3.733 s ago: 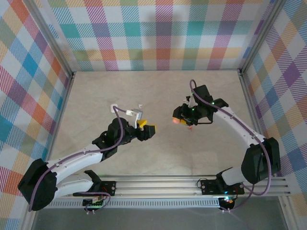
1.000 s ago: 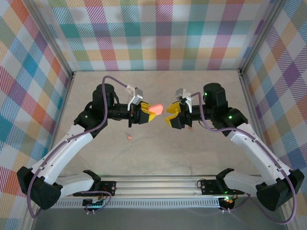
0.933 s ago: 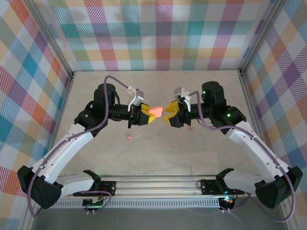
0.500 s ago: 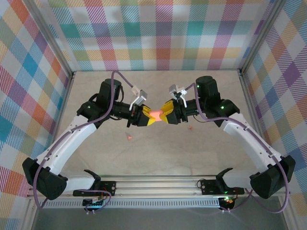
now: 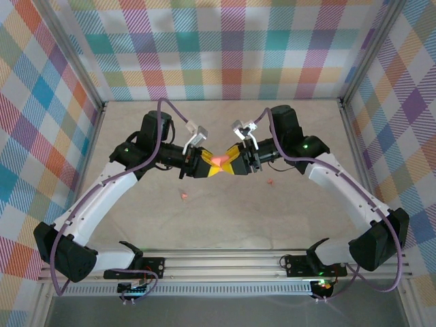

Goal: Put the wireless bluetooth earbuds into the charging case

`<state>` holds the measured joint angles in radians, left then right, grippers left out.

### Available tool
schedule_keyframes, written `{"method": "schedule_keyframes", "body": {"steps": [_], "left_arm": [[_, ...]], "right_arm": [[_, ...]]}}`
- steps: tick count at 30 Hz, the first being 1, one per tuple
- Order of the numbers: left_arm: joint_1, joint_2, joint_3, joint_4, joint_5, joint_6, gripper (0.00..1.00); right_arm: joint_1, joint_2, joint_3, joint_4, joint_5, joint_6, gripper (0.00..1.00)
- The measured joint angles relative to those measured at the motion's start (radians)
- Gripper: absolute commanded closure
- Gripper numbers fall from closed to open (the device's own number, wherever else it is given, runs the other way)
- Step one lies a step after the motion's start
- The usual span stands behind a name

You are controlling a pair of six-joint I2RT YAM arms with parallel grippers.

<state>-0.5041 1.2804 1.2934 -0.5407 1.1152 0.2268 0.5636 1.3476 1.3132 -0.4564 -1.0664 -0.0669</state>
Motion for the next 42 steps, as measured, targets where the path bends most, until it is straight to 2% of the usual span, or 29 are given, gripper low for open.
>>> {"method": "schedule_keyframes", "body": {"steps": [6, 9, 12, 14, 16, 19, 24, 29, 33, 39, 42], "left_arm": [[0.007, 0.003, 0.000, 0.000, 0.021, -0.024, 0.78], [0.008, -0.002, -0.002, 0.029, -0.019, -0.041, 0.47], [0.008, -0.045, -0.059, 0.131, -0.121, -0.086, 0.27], [0.011, -0.105, -0.125, 0.206, -0.218, -0.125, 0.23], [0.025, -0.169, -0.187, 0.278, -0.294, -0.174, 0.23], [0.068, -0.239, -0.260, 0.408, -0.327, -0.281, 0.23], [0.087, -0.214, -0.341, 0.681, -0.248, -0.474, 0.26], [0.057, -0.167, -0.373, 0.796, -0.192, -0.549, 0.28], [0.007, -0.156, -0.373, 0.832, -0.148, -0.557, 0.40], [-0.004, -0.142, -0.373, 0.831, -0.129, -0.554, 0.46], [-0.005, -0.142, -0.373, 0.827, -0.129, -0.549, 0.67]], "right_arm": [[0.000, -0.001, -0.007, 0.024, -0.001, 0.008, 0.93], [0.002, -0.002, -0.019, 0.072, 0.010, 0.055, 0.96], [0.010, -0.022, -0.076, 0.180, 0.041, 0.135, 0.94], [0.013, -0.050, -0.134, 0.248, 0.078, 0.179, 0.94], [0.013, -0.084, -0.183, 0.296, 0.122, 0.205, 0.94], [0.013, -0.134, -0.230, 0.356, 0.176, 0.221, 0.94], [0.013, -0.177, -0.268, 0.447, 0.200, 0.229, 0.93], [0.010, -0.177, -0.284, 0.478, 0.211, 0.229, 0.93], [0.013, -0.177, -0.284, 0.499, 0.210, 0.229, 0.93], [0.013, -0.177, -0.284, 0.501, 0.211, 0.228, 0.93], [0.013, -0.177, -0.284, 0.501, 0.211, 0.228, 0.93]]}}
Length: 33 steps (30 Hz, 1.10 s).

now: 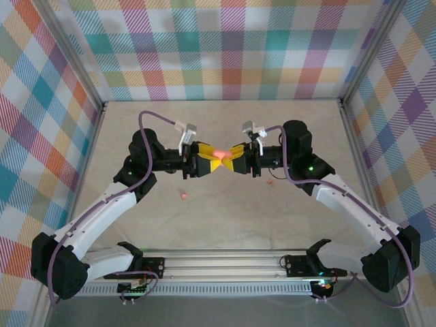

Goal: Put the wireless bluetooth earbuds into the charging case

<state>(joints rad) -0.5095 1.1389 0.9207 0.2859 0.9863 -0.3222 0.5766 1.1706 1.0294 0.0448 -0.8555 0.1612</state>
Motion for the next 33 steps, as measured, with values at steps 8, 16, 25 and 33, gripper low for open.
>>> {"method": "schedule_keyframes", "body": {"steps": [8, 16, 25, 33], "left_arm": [[-0.001, 0.000, 0.000, -0.015, 0.000, 0.024, 0.57], [-0.001, 0.002, 0.000, -0.060, 0.015, 0.038, 0.74], [0.000, -0.003, 0.005, -0.099, 0.007, 0.092, 0.98], [-0.003, -0.037, 0.005, -0.158, -0.047, 0.156, 1.00]], "right_arm": [[0.000, 0.016, 0.000, 0.018, -0.001, 0.015, 0.93], [0.000, 0.026, 0.000, 0.024, -0.005, 0.019, 0.94], [0.000, 0.029, 0.005, 0.006, -0.019, 0.034, 0.67], [0.006, 0.033, 0.064, -0.084, 0.064, 0.006, 0.62]]}}
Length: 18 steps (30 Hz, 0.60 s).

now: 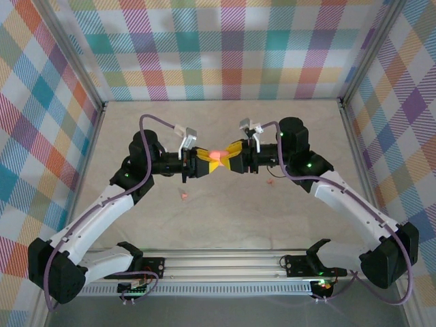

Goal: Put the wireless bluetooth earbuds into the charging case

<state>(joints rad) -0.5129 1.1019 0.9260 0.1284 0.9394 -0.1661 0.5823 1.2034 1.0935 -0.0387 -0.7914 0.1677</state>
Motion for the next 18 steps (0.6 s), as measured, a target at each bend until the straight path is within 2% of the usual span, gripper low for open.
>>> {"method": "schedule_keyframes", "body": {"steps": [9, 18], "left_arm": [[0.000, -0.001, -0.019, -0.049, -0.041, 0.056, 1.00], [-0.009, -0.037, -0.055, -0.089, -0.064, 0.128, 1.00]], "right_arm": [[0.001, 0.044, 0.039, -0.084, 0.026, 0.001, 0.60], [0.000, 0.075, 0.072, -0.158, 0.126, 0.004, 0.55]]}}
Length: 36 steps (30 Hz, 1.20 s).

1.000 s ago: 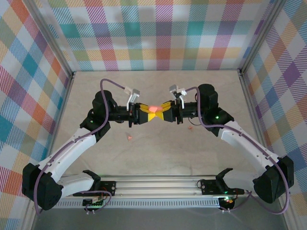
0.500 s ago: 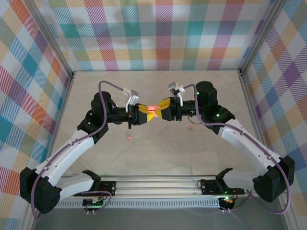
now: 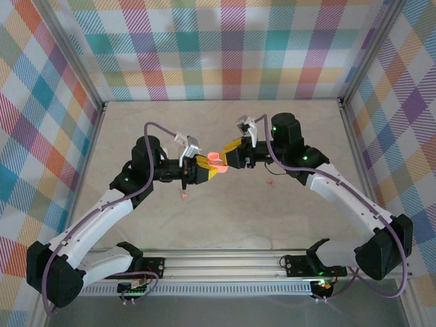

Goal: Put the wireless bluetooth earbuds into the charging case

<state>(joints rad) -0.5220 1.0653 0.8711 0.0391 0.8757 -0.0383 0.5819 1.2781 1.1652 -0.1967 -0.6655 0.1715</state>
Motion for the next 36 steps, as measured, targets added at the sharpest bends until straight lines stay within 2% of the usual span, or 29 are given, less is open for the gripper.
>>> {"method": "schedule_keyframes", "body": {"steps": [9, 20, 24, 29, 36], "left_arm": [[0.000, -0.010, -0.027, -0.011, -0.082, 0.005, 1.00], [0.000, -0.010, -0.065, -0.013, -0.218, -0.029, 1.00], [0.000, -0.015, -0.069, -0.014, -0.266, -0.037, 1.00], [0.000, -0.021, -0.090, -0.015, -0.295, -0.045, 1.00], [0.000, -0.020, -0.098, -0.027, -0.310, -0.047, 1.00]], "right_arm": [[0.000, 0.034, 0.027, -0.086, 0.030, 0.020, 0.45], [0.000, 0.035, 0.100, -0.187, 0.080, 0.092, 0.41], [-0.009, 0.035, 0.132, -0.257, 0.122, 0.118, 0.44], [-0.084, 0.035, 0.146, -0.342, 0.189, 0.171, 0.49], [-0.167, 0.094, 0.145, -0.506, 0.388, 0.156, 0.54]]}}
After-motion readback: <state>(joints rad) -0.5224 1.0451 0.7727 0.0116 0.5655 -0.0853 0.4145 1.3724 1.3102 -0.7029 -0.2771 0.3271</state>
